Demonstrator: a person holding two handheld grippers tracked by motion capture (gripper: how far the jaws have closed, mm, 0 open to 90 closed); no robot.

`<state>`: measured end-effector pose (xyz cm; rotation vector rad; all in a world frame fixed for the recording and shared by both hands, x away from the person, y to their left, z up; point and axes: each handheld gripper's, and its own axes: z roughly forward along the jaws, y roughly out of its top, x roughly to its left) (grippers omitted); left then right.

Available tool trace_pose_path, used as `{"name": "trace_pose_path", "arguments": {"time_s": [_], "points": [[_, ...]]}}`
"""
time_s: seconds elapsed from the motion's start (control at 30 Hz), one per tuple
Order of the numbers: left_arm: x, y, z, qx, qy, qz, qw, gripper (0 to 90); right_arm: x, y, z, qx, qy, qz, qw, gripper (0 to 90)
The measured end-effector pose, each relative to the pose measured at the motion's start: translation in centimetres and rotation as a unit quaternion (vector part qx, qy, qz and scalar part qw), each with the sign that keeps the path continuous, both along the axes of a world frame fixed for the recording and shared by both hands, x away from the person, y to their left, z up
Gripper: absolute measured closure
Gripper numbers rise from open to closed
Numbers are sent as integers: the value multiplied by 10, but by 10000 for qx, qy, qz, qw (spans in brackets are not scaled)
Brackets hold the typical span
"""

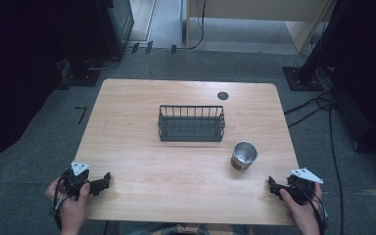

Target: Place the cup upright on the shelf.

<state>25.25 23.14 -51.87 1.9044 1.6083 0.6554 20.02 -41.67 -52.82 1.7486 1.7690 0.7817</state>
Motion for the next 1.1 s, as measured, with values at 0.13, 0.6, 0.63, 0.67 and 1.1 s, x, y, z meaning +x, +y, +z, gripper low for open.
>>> {"name": "trace_pose_path", "arguments": {"time_s": [0.13, 0.6, 0.63, 0.67, 1.1], "points": [[0, 0, 0, 3, -1, -1, 10000, 0, 1, 1, 0, -3, 10, -45, 10000, 31], [0, 0, 0, 0, -1, 1, 10000, 0, 7, 35, 25, 443, -381, 529, 9969, 38], [0, 0, 0, 2, -2, -1, 10000, 0, 9, 40, 26, 469, -401, 629, 9961, 38], [0, 0, 0, 1, -1, 0, 10000, 0, 10, 44, 28, 494, -409, 704, 9955, 38], [0, 0, 0, 1, -1, 0, 10000, 0, 29, 76, 32, 548, -374, 1169, 9909, 36]]}}
